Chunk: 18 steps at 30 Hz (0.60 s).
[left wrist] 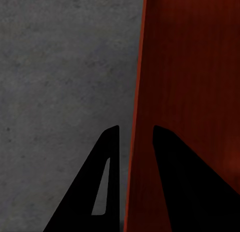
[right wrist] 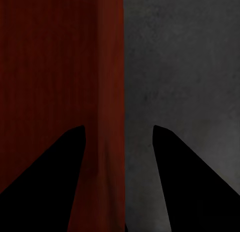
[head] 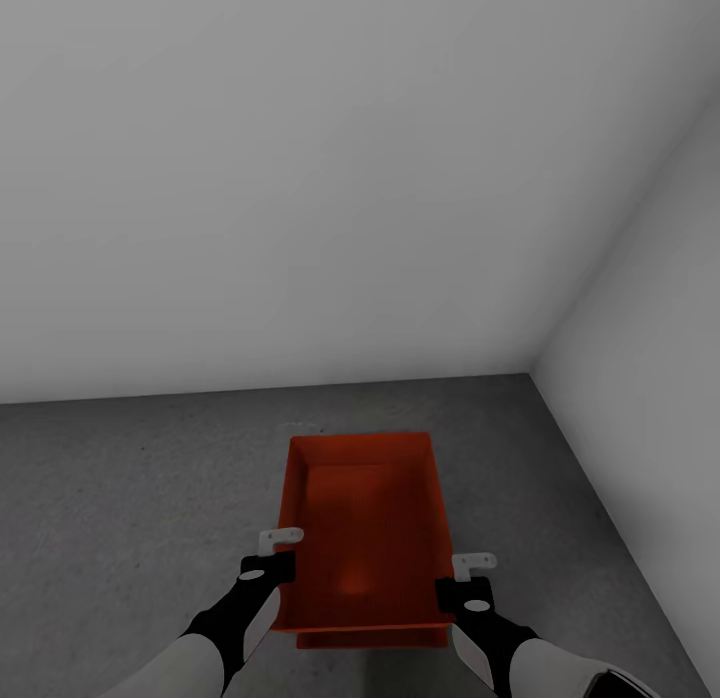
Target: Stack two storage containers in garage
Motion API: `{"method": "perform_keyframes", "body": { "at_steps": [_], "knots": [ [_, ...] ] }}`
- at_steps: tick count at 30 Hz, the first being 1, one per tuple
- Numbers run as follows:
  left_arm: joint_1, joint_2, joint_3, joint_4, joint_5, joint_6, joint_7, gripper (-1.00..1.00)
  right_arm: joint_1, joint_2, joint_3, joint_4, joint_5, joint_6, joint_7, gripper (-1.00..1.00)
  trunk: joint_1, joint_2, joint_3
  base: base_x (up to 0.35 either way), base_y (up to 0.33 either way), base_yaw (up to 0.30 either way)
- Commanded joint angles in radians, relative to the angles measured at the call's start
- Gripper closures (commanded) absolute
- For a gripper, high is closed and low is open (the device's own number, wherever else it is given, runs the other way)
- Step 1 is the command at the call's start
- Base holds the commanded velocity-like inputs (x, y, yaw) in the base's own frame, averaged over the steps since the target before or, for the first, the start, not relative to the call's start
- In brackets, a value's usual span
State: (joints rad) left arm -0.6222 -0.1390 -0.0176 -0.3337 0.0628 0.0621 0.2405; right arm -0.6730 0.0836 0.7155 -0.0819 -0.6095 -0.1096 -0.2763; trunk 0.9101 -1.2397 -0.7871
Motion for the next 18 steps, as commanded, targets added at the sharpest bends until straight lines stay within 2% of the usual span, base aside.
{"method": "perform_keyframes", "body": {
  "at_steps": [1,7,18],
  "knots": [
    [-0.001,0.001,0.025,-0.004,-0.007,0.007,0.011,1.0,0.0,-0.005,-0.045,0.04,-0.007,-0.007,-0.009,1.0,0.0,0.0,-0.001,0.0,0.0,0.0],
    [-0.001,0.001,0.024,-0.004,-0.006,0.007,0.011,1.0,0.0,-0.005,-0.045,0.04,-0.007,-0.007,-0.009,1.0,0.0,0.0,-0.001,0.0,0.0,0.0],
    [-0.001,0.001,0.024,-0.004,-0.007,0.007,0.011,1.0,0.0,-0.005,-0.045,0.04,-0.007,-0.007,-0.009,1.0,0.042,-0.077,-0.035,0.0,0.0,0.0]
  ]
}}
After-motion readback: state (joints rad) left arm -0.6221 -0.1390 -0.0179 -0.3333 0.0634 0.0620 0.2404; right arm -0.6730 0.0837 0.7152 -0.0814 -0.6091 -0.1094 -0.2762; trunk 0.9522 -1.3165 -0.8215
